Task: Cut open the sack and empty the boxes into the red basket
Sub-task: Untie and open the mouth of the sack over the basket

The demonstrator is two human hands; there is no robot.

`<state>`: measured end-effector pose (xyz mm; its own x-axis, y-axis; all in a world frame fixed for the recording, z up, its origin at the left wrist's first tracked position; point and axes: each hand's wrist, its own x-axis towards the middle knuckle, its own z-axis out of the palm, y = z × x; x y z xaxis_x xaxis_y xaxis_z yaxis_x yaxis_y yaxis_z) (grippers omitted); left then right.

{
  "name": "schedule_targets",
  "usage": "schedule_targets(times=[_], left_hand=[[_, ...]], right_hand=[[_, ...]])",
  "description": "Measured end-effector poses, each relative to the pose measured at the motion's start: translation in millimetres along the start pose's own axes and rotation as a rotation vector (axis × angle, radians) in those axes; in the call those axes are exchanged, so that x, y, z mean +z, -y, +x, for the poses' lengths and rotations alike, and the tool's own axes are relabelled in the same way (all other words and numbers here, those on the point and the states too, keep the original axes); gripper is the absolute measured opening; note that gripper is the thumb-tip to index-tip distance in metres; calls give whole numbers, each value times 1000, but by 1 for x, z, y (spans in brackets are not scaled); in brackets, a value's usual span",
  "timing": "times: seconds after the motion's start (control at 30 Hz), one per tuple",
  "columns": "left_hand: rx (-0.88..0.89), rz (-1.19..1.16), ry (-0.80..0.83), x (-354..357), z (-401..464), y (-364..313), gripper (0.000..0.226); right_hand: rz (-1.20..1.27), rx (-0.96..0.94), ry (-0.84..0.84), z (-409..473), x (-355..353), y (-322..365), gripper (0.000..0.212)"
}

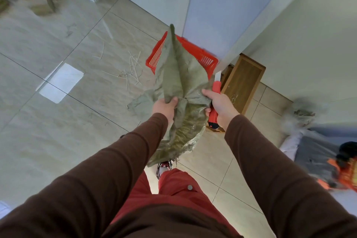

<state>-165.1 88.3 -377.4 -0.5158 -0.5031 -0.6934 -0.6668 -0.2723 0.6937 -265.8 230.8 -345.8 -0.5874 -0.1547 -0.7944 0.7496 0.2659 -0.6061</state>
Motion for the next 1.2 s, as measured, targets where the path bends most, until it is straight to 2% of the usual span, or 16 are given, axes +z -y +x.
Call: schedule_targets(times=[0.1,0.2,0.23,0.3,0.37,0.43,0.5,0.57,0.6,0.67,0.77,0.83,0.9,0.97,1.1,1.2], left_hand=[[-59,-223,19,-3,0,-2,20],[-137,-290,75,0,-1,-10,11],[-142,-298,86,1,0,-11,7],[-133,-304,89,1,1,-12,13],[-103,-269,76,1,3,-11,14],[-54,-182,56,1,5,-9,11],[-7,-67,35,2,8,-7,14],[3,38,31,3,10,-6,22],[5,80,31,3,9,-6,25],[5,120,34,3,9,-5,29],[23,122,62,-1,9,-3,33],[40,51,126,-6,8,0,27],[33,49,191,-12,9,4,15],[12,72,192,-15,13,7,15],[-14,-49,166,-15,13,5,12],[-40,-77,146,-14,14,5,12]], right_hand=[[-24,15,-68,4,-4,-1,22],[-123,-34,-110,1,0,1,13],[-255,-105,-149,-2,1,3,13],[-609,-333,-281,-10,0,6,35],[-745,-625,-358,-24,3,11,38],[-777,-752,-196,-34,9,14,28],[-831,-614,74,-35,20,7,53],[-936,-375,209,-32,31,-4,80],[-1014,-309,194,-27,34,-9,77],[-1090,-266,105,-18,37,-13,46],[-974,-197,37,-9,38,-15,13],[-954,-226,25,-10,39,-13,5],[-1006,-248,5,-8,37,-12,7],[-1020,-248,-4,-8,34,-10,14],[-808,-294,62,-25,30,-6,48],[-945,-408,90,-40,25,-14,34]])
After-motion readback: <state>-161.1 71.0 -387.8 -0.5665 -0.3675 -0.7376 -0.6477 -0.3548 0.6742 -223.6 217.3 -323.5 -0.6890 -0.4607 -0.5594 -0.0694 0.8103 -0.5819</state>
